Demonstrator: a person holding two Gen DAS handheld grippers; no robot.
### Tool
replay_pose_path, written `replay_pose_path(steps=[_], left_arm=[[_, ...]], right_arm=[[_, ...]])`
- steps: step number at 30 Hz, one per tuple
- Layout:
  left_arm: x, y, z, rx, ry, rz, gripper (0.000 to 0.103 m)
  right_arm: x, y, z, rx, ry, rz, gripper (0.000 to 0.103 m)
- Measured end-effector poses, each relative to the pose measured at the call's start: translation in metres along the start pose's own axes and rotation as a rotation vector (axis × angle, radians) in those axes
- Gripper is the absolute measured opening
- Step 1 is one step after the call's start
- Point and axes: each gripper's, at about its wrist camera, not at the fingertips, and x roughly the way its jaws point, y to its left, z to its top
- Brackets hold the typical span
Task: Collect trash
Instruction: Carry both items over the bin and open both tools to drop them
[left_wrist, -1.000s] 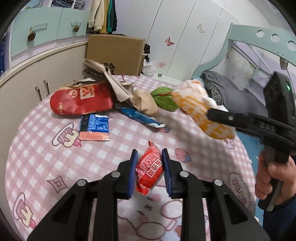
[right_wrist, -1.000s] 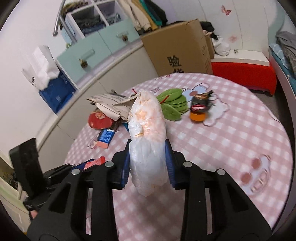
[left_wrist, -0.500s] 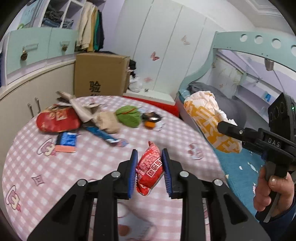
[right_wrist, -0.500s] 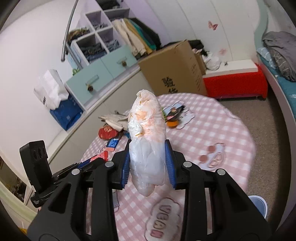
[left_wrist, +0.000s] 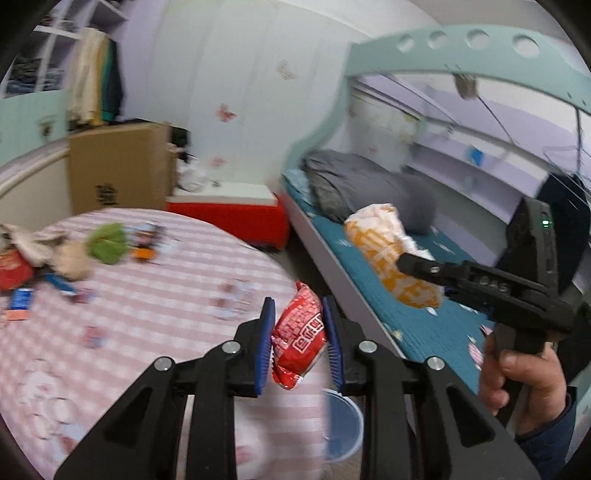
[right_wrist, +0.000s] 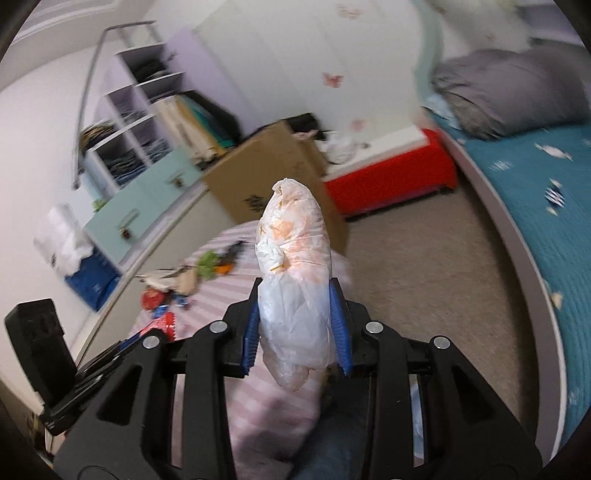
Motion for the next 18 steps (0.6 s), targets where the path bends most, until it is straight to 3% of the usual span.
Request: replay_pose_path(steps=[8, 15, 18], left_arm=[[0.075, -0.075, -0.035, 0.110, 0.116, -0.105, 0.025], [0.144, -0.099, -0.077, 0.153, 0.244, -0.112, 0.026], [0.178, -0.098, -0.102, 0.145, 0.337, -0.114, 0.026]], right_arm=[[-0.014, -0.096, -0.036, 0.160, 0.030, -0.135, 0.033], [0.011, -0.171, -0.082, 0.293, 0.131, -0.239, 0.033], [0.027, -0.191, -0.101, 0.330, 0.182, -0.261, 0.033]])
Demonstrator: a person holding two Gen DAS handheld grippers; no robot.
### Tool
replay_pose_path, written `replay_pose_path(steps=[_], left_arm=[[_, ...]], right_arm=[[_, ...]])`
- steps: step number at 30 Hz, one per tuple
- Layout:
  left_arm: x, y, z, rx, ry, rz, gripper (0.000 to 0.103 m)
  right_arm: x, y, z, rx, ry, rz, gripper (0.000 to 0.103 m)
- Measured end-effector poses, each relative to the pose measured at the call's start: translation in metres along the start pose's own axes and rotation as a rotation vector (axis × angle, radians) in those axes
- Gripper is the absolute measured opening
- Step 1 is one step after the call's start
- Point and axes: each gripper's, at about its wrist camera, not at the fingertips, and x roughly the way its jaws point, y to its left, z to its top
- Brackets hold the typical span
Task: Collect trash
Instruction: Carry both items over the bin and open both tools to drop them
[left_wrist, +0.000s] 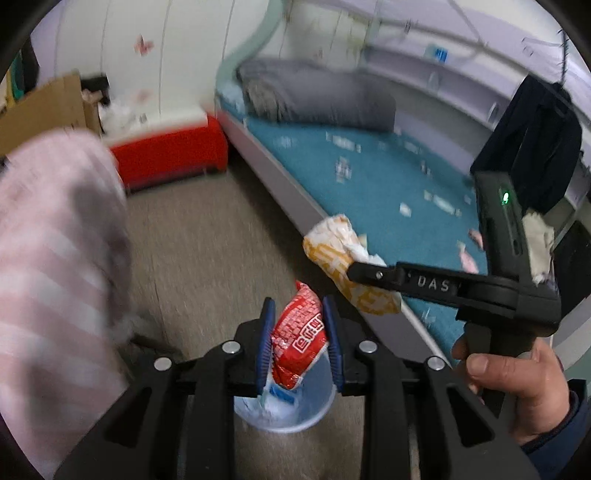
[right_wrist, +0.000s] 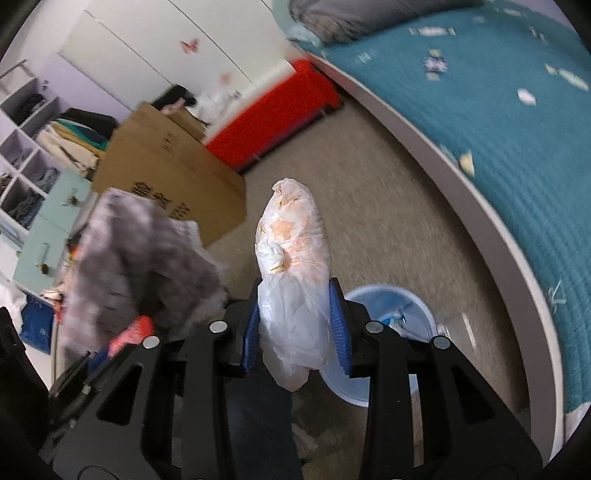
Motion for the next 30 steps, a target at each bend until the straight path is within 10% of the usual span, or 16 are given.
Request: replay_pose_path(steps=[13, 18, 22, 30], left_arm=[[0.109, 0.042, -0.030, -0.108, 0.224, -0.015, 0.028], [0.131, 0.051, -0.034, -0.147, 0.282, -0.016, 0.083], [0.141, 0.053, -0.041, -0.148, 0.341, 0.029, 0.087], [0.124, 0.045, -0.036, -0.126, 0.309, 0.093, 0.094]], right_arm=[[0.078, -0.053, -0.029, 0.120, 0.164, -0.054, 0.039], [0.104, -0.069, -0.036, 0.189, 0.210, -0.049, 0.077], [0.111, -0.084, -0.044, 0.250, 0.222, -0.077, 0.097], [0.081, -0.081, -0.037, 0.251, 0.137, -0.132, 0.097]])
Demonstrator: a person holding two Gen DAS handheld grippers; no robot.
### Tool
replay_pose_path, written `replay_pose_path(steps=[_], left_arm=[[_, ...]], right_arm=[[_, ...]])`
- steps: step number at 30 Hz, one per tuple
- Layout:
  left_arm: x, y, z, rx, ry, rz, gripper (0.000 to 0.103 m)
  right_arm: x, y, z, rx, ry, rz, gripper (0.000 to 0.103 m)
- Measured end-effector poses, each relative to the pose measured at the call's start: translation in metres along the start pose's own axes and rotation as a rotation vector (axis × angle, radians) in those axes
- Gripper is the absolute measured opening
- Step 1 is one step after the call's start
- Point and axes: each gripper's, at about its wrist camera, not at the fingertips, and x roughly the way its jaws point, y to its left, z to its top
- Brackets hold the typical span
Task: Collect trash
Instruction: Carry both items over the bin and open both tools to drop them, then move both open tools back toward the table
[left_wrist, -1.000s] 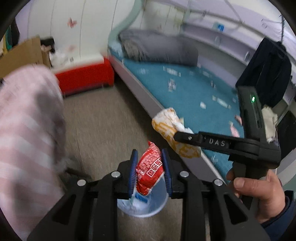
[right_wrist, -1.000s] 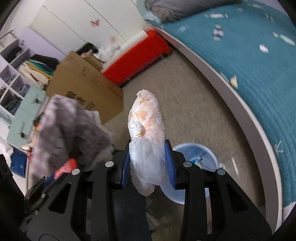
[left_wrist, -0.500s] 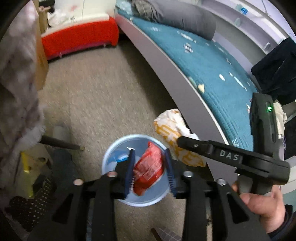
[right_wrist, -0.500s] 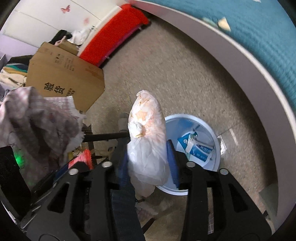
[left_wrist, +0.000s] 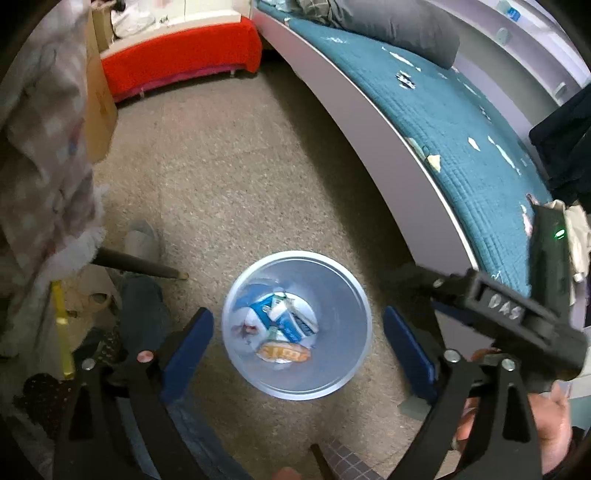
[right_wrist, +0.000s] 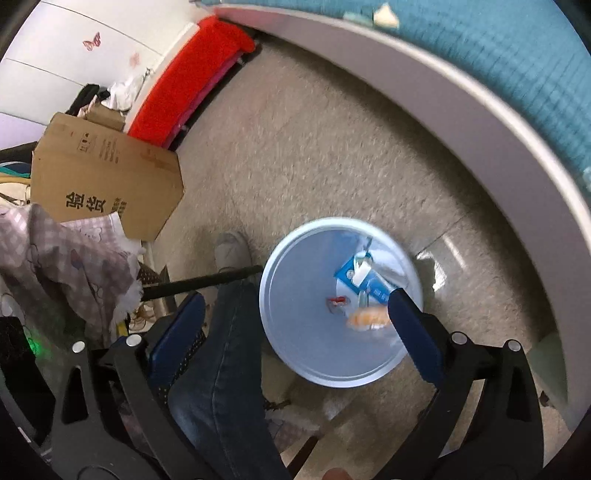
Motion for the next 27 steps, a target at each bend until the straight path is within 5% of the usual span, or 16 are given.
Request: replay_pose_path(steps=[16, 27], left_arm=[[-0.138, -0.069, -0.010, 0.165, -0.340, -0.016, 0.097], [-0.253, -0.037, -0.015, 0.092, -0.535, 0.000, 0.097]], right_arm=[[-0.145, 0.073, 0.000, -0.190, -0.337, 0.040, 0.097], [-0.214, 0.170, -0.016, -0.386, -0.441, 0.128, 0.097]])
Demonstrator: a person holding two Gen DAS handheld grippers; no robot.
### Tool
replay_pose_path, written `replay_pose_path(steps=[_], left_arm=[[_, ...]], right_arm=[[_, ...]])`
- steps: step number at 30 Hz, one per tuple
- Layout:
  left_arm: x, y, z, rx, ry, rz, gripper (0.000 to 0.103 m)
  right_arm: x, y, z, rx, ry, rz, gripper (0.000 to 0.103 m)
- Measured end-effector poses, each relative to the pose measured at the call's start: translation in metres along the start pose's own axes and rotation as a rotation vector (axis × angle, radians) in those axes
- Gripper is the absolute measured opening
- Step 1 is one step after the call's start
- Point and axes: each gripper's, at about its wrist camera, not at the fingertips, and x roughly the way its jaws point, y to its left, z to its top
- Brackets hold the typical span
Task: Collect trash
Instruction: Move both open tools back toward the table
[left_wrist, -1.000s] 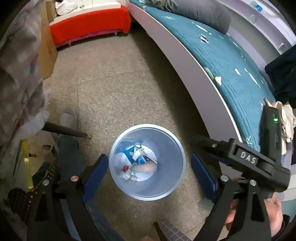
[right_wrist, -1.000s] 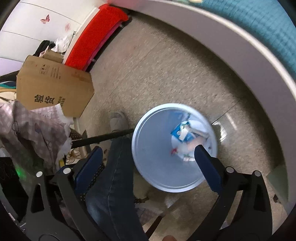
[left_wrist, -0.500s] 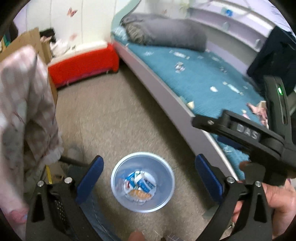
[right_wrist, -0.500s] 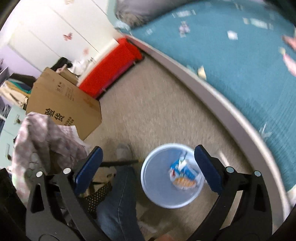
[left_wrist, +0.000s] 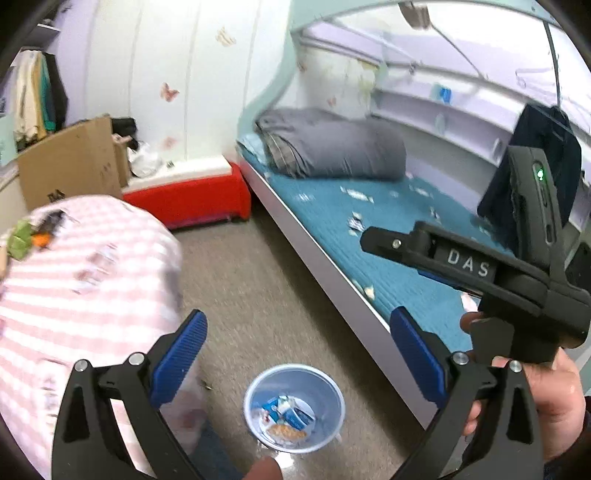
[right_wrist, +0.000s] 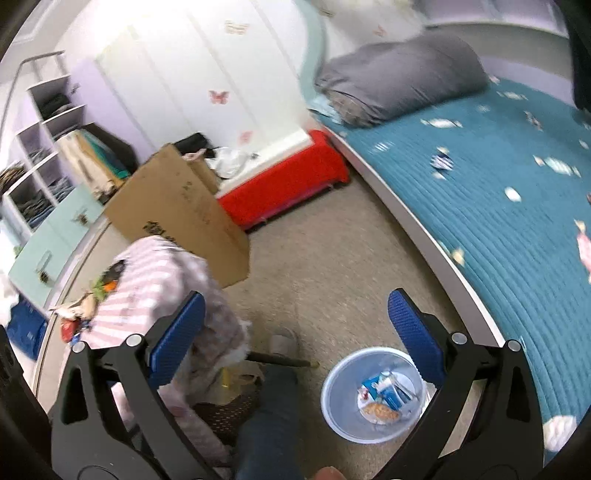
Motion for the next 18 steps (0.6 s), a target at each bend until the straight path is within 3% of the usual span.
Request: replay_pose_path(steps=[6, 18], left_arm=[[-0.051, 0.054, 0.018, -0.059, -0.068, 0.077, 0.097], [-0.136, 0.200, 0.011, -0.204, -0.165, 0.337, 0.097]], right_arm=[[-0.002, 0.069, 0.015, -0.116, -0.010, 0.077, 0.097], [0.037, 0.217, 0.011, -0.338, 0.049, 0.215, 0.097]])
